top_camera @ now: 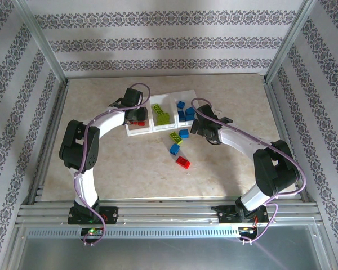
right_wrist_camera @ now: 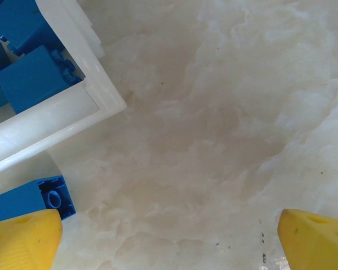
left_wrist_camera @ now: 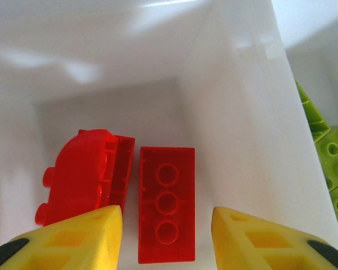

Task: Sort the legos into containers by color
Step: Place the lego in the container, then pick up the lego from the center of the table.

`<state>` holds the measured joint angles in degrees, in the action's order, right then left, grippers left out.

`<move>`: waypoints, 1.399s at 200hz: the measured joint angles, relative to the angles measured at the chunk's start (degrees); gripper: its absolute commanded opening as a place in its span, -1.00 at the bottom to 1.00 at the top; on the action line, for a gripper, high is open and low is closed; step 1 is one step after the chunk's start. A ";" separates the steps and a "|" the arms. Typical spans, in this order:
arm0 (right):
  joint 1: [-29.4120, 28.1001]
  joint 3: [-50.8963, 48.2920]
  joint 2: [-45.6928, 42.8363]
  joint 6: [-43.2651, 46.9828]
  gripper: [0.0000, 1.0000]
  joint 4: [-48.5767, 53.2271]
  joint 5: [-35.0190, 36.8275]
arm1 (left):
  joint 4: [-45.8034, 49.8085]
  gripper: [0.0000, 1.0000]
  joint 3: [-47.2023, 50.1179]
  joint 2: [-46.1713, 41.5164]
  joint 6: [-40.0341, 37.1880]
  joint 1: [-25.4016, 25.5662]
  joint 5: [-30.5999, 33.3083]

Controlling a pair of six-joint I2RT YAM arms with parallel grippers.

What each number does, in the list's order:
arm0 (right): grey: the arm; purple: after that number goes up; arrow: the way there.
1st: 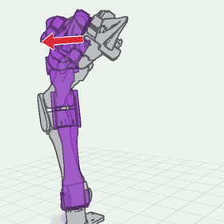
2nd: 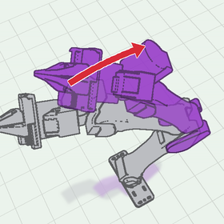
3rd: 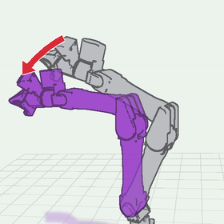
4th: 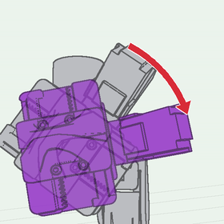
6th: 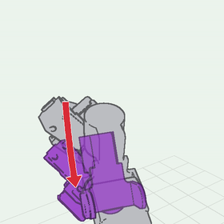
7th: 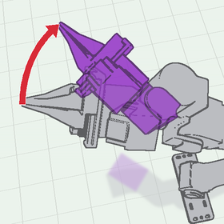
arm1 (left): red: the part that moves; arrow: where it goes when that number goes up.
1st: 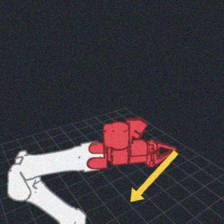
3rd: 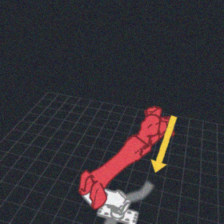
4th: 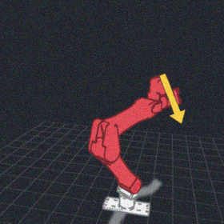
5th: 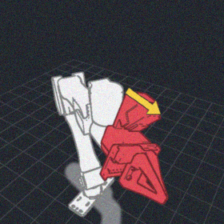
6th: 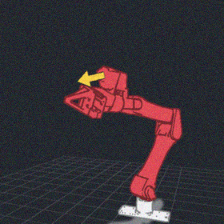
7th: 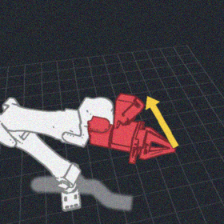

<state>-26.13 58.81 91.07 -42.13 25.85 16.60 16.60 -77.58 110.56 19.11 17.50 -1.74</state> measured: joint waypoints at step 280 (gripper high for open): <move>-7.15 5.42 9.44 2.01 0.80 -6.08 -4.72 | 1.03 0.11 5.60 -7.43 -1.31 -0.13 7.63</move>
<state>-33.28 64.23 100.51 -40.12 19.77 11.88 17.63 -71.99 103.13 17.80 17.37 5.89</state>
